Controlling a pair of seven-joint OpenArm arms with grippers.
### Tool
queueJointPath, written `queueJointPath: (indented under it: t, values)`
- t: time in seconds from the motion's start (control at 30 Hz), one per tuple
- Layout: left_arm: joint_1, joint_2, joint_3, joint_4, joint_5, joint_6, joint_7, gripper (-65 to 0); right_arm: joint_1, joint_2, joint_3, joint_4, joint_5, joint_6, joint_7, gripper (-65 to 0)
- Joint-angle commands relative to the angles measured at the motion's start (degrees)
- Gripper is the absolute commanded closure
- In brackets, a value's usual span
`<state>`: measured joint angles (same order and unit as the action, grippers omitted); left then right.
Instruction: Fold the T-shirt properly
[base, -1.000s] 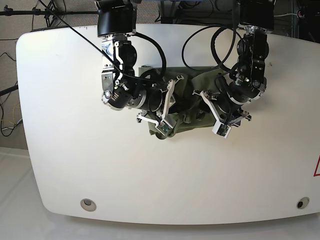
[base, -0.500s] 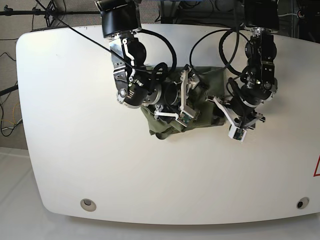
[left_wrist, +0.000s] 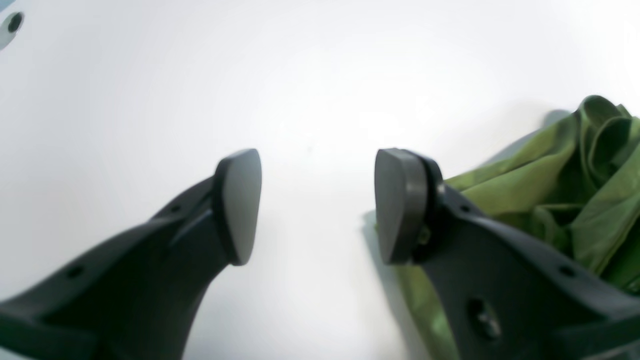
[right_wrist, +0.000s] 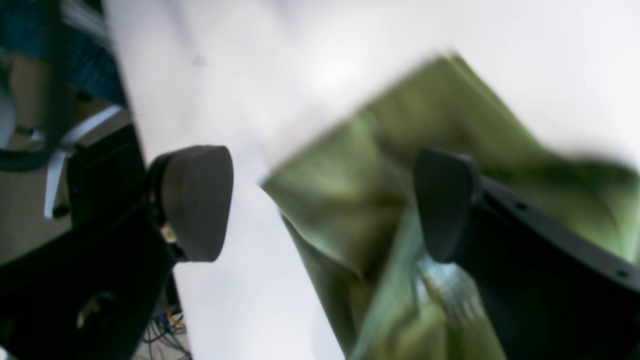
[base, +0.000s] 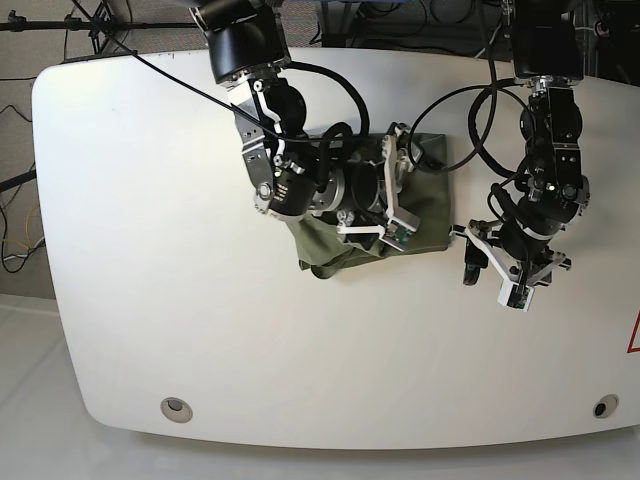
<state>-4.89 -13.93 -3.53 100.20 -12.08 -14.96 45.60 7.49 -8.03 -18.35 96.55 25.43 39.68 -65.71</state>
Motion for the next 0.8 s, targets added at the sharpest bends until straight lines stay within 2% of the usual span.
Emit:
queueJointPath:
  t: [0.0,0.2,0.57,0.77]
  values:
    - [-0.79,-0.88,-0.47,1.03,-0.45,0.32,-1.34,-34.1,1.70,-0.63,-0.95,0.81,1.69,0.32,1.49,-54.2]
    - [0.18,-0.79,-0.56,1.03,-0.45,0.32,-1.34,-34.1,2.49,-0.63,-0.51,2.48,1.60,0.32,1.49,-54.2]
    - [2.20,-0.70,-0.56,0.94,-0.54,0.32,-1.52,-34.1,2.23,0.08,10.57,6.79,1.69,0.32,1.23,-54.2]
    - [2.82,-0.70,-0.56,0.94,-0.54,0.32,-1.60,-34.1,0.12,3.86,15.67,6.88,1.69,0.32,1.23,-54.0]
